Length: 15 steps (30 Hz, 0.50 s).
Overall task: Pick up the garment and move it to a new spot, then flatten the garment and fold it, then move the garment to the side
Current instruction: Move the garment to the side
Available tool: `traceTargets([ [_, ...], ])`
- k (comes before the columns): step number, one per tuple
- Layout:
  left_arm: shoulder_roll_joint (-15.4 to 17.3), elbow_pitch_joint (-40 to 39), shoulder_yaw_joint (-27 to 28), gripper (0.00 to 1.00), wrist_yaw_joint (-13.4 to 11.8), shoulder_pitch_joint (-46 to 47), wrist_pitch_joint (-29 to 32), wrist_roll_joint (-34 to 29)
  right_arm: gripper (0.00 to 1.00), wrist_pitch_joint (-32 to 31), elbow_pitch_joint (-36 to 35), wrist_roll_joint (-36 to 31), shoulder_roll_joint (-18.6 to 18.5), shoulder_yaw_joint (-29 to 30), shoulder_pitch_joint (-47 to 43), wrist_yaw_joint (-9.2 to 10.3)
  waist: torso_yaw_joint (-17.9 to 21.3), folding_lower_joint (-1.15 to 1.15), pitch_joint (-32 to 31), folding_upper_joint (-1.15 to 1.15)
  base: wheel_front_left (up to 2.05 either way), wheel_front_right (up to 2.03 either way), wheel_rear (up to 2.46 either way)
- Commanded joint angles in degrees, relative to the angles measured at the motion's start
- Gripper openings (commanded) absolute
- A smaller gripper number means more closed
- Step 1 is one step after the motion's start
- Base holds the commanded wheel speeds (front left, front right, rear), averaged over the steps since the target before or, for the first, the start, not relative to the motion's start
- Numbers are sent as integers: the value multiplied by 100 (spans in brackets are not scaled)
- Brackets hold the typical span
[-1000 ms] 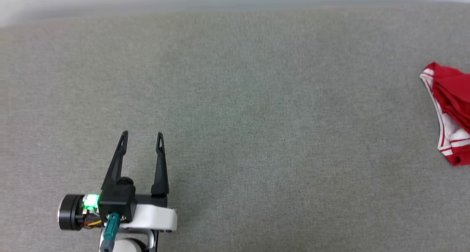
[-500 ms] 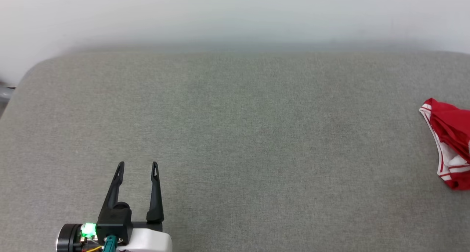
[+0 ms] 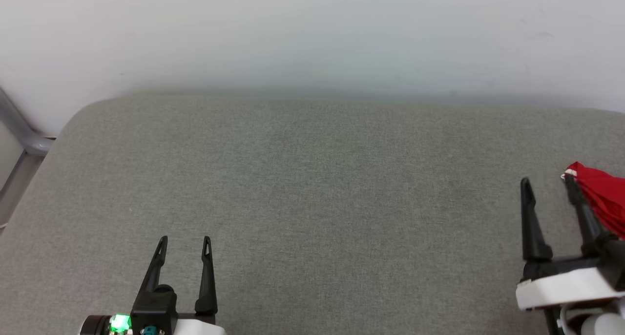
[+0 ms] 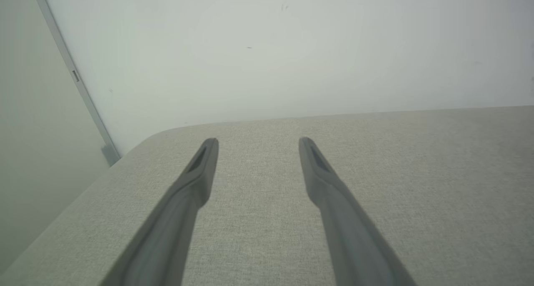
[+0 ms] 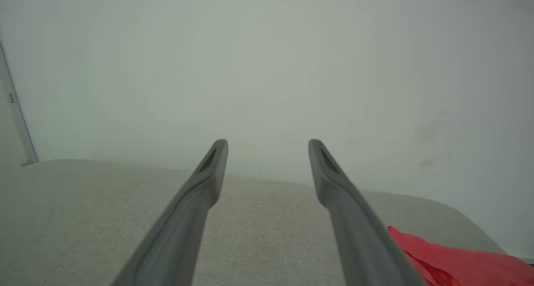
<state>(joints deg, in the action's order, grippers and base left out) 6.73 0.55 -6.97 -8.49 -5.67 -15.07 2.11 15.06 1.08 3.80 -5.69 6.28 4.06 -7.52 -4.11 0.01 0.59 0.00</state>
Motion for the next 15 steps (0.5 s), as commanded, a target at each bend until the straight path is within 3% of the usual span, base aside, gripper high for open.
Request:
traceTargets([
  [1,14,19,14,100,34,-64,-13,-13,100,9,63,69,71,-37,-215,7,-7,-1,-36,0,0,0,0],
  [15,-29,60,75,100,192,-213,-13,111,100,10,-214,283,283,-50,-1222,7,97,-1,-208,0,0,0,0],
])
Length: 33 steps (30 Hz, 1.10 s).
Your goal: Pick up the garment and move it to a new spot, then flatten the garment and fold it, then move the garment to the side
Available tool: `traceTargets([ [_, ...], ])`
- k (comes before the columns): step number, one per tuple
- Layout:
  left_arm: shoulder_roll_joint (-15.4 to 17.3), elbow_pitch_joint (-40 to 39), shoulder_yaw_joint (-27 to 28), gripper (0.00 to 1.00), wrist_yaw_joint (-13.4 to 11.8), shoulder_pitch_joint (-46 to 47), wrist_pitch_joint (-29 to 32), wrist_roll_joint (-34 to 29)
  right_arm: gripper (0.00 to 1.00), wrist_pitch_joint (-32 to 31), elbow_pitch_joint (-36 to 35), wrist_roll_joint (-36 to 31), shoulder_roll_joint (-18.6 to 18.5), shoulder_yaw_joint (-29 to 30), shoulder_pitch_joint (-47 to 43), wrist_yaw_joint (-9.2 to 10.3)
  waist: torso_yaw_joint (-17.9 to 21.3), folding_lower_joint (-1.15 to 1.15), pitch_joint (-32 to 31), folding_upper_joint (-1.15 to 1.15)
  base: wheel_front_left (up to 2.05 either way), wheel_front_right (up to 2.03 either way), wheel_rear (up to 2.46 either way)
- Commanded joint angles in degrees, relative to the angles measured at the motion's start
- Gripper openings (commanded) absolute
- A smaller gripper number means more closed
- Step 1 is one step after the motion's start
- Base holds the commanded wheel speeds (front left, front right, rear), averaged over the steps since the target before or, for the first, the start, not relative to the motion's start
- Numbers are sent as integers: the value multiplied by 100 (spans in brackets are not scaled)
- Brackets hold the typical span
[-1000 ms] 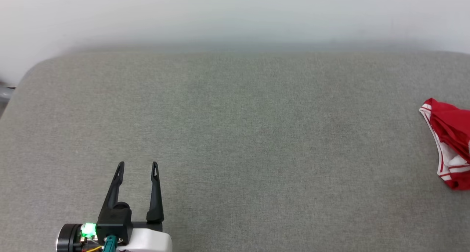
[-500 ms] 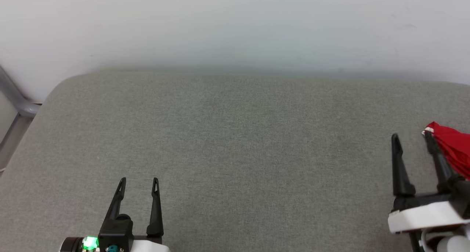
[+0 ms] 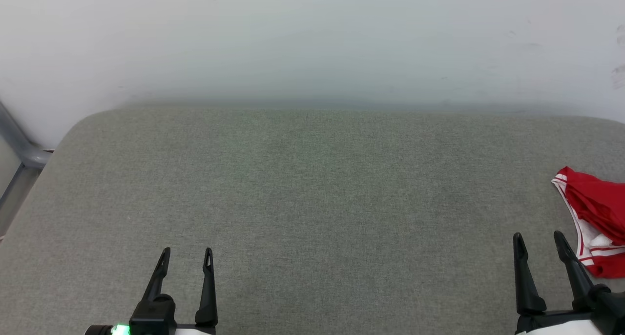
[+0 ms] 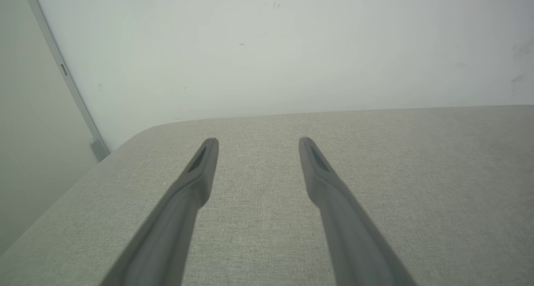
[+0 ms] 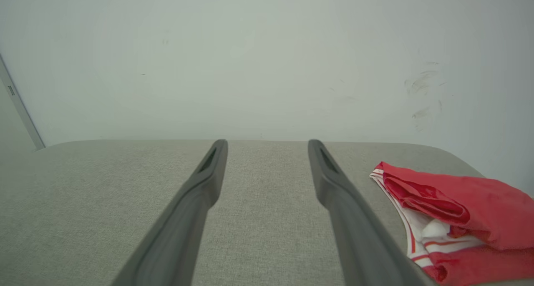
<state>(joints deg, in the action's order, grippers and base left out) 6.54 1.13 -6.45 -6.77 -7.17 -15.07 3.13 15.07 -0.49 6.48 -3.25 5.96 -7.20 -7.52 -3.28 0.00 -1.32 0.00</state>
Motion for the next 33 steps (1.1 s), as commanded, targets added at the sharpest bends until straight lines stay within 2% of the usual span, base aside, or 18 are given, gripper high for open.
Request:
traceTargets([
  [1,-14,3,29,100,34,-70,-13,14,100,9,-73,27,42,-29,-132,7,21,0,-31,0,0,0,0],
  [27,-80,-18,75,100,204,-169,-13,-29,100,9,37,360,50,-66,-425,6,-6,0,-102,0,0,0,0],
  [28,-68,-3,72,0,197,-129,1,-23,0,0,37,362,24,-69,-369,0,-7,-1,-102,0,0,0,0],
  [31,-84,114,56,0,213,-165,16,64,0,-16,167,448,27,-90,-363,0,-4,-1,-99,0,0,0,0],
  [33,-90,116,73,0,242,-137,59,335,0,-66,191,695,25,-98,-322,0,1,-1,-95,0,0,0,0],
])
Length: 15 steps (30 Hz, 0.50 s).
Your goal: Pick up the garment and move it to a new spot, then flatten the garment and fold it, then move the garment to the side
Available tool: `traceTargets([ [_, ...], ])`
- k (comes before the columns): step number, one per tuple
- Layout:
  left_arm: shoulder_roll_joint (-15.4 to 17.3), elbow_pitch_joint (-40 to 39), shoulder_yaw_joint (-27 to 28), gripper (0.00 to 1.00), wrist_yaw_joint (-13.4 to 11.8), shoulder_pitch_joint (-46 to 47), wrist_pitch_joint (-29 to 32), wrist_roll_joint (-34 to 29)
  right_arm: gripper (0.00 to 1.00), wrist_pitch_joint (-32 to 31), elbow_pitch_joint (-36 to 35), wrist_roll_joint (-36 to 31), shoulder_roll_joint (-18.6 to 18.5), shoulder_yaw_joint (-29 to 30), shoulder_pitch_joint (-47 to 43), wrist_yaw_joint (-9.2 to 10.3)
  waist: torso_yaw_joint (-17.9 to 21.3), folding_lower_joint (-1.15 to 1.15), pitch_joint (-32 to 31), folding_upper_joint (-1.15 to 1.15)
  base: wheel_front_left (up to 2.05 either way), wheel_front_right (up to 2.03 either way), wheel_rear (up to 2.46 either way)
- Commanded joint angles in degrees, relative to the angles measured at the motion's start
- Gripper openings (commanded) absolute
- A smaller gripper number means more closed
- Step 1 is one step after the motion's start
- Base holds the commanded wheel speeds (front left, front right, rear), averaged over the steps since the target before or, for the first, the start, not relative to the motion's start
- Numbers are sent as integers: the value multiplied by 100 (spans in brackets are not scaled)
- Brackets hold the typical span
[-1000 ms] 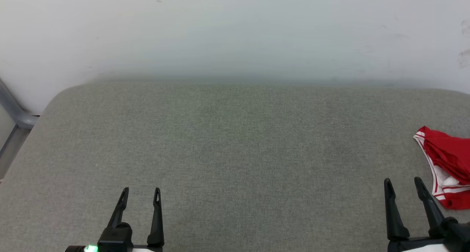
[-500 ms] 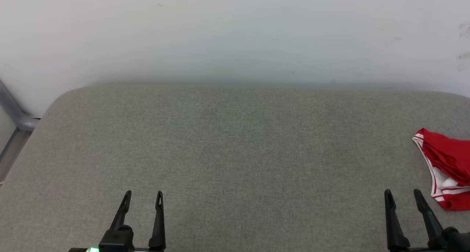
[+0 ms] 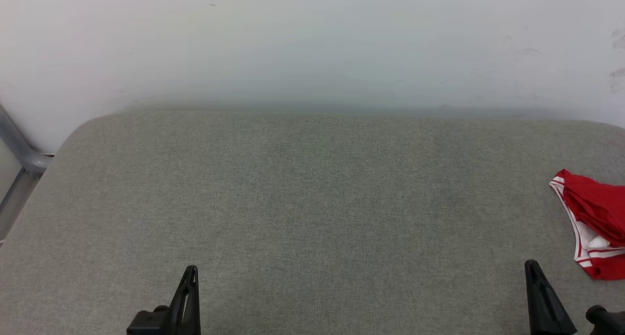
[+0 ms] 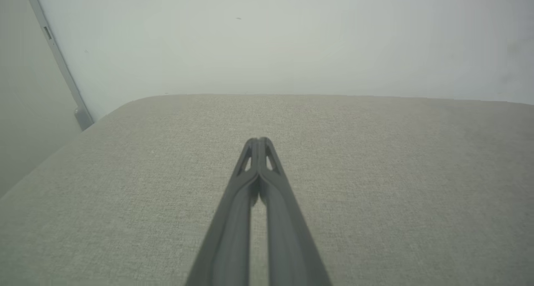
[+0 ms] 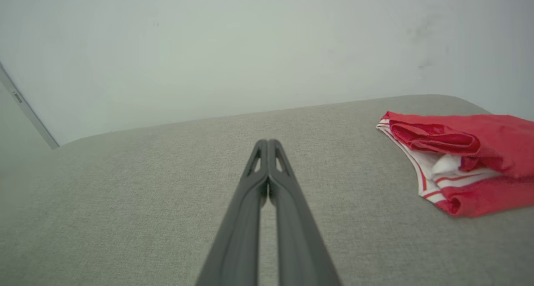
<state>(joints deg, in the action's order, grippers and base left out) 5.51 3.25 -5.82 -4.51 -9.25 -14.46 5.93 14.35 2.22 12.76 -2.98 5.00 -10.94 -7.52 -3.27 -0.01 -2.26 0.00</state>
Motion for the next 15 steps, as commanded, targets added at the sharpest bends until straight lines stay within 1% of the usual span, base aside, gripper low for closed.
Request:
traceTargets([
  [1,16,-85,24,0,29,92,27,194,0,-23,-64,191,-5,-4,75,0,2,0,1,0,0,0,0],
  [15,42,169,174,0,254,398,359,1876,0,-372,177,1715,-57,-29,406,1,40,0,29,0,0,0,0],
])
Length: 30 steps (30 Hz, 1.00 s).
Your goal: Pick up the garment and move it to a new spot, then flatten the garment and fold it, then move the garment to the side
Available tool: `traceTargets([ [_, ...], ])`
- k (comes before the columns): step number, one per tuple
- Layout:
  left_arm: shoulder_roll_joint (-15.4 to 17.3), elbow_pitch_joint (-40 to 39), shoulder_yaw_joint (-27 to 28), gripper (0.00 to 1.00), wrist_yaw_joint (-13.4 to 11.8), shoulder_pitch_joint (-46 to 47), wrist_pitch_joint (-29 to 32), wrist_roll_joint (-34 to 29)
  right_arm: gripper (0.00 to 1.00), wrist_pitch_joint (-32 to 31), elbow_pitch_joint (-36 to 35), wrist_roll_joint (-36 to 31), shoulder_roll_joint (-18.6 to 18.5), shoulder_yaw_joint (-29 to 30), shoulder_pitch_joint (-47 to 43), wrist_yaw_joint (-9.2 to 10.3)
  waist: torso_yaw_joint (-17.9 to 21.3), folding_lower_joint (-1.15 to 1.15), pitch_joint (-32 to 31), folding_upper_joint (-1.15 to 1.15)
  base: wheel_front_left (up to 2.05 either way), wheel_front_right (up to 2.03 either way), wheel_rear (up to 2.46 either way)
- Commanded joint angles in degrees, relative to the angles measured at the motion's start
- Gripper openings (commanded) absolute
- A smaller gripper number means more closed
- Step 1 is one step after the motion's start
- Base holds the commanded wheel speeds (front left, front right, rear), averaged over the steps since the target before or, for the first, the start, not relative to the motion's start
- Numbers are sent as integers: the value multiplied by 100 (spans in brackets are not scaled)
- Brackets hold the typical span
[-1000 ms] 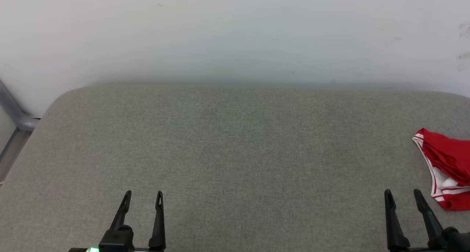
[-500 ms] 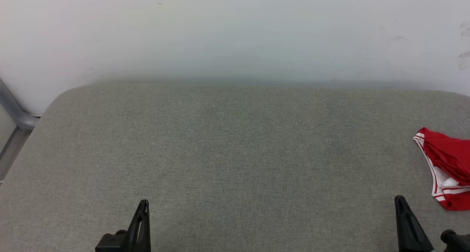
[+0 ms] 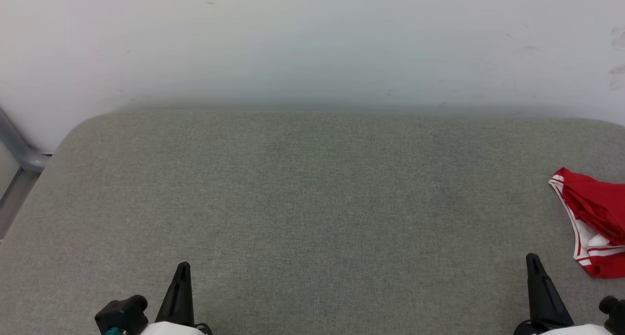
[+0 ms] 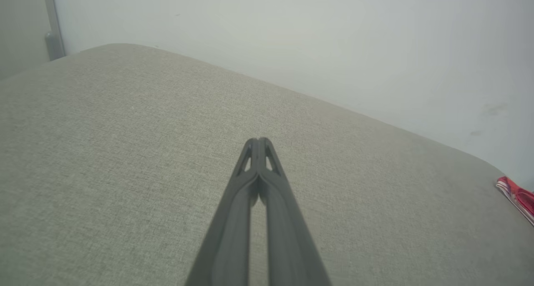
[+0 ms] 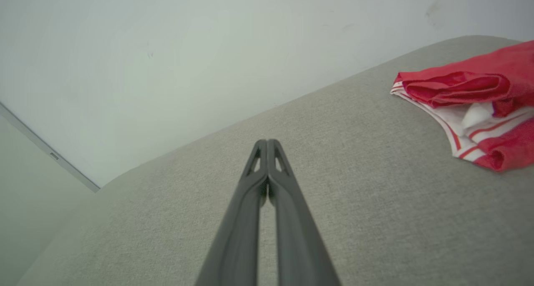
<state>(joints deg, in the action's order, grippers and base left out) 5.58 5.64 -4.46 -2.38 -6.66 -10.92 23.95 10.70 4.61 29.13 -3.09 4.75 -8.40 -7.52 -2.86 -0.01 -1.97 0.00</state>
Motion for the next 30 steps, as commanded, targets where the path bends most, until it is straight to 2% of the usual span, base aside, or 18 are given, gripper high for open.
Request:
traceTargets([
  [1,36,-54,47,0,56,158,25,182,0,-29,-46,175,-49,-5,172,1,2,0,1,0,0,0,0],
  [30,10,280,327,0,415,600,581,2809,0,-616,321,2570,-85,-10,680,2,79,0,60,0,0,0,0],
])
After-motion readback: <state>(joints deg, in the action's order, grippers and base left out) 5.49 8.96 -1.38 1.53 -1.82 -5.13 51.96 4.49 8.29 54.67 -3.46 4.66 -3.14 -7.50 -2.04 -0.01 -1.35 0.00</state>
